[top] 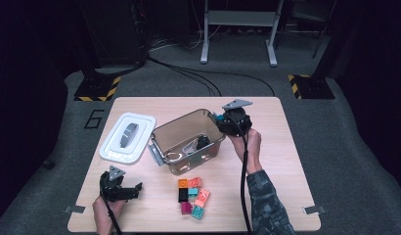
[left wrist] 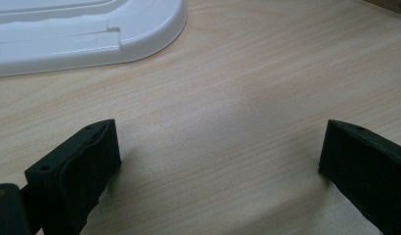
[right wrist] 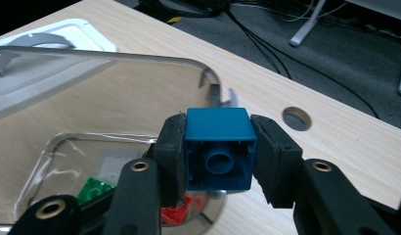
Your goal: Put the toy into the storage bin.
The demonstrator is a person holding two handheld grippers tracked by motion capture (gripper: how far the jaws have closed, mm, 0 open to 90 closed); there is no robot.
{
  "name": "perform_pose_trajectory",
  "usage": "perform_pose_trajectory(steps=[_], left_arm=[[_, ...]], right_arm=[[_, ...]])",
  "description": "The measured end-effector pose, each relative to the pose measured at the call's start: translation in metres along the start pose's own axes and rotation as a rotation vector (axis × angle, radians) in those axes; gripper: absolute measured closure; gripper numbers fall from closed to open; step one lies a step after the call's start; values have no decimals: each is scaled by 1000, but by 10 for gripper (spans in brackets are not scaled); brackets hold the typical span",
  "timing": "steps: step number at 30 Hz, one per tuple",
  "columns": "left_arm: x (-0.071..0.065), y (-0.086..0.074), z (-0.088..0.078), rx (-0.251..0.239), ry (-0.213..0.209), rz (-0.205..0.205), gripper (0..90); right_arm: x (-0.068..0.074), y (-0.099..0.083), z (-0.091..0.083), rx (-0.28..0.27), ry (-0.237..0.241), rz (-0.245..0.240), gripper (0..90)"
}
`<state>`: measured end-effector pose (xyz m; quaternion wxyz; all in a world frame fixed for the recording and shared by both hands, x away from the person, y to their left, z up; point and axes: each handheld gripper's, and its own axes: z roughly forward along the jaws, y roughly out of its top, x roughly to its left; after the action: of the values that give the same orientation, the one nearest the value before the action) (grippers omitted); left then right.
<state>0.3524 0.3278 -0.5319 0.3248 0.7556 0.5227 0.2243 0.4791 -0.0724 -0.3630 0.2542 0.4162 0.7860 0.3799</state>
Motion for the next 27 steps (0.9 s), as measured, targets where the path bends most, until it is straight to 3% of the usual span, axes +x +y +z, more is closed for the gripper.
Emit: perform_pose_trajectory(steps=[5,9,10,13,27], left_arm=[[0,0,0,0,0,0,14],[0,0,0,0,0,0,14],[0,0,0,0,0,0,14],[0,0,0,0,0,0,14],[0,0,0,0,0,0,14]], right_arm=[[12,-4,7,16,38,-29,587],[20,-10,12,34,50,-24,586],[20,-11,13,38,55,-49,586],[24,-15,14,60,62,-30,586],[28,-25,12,88,57,-43,581]])
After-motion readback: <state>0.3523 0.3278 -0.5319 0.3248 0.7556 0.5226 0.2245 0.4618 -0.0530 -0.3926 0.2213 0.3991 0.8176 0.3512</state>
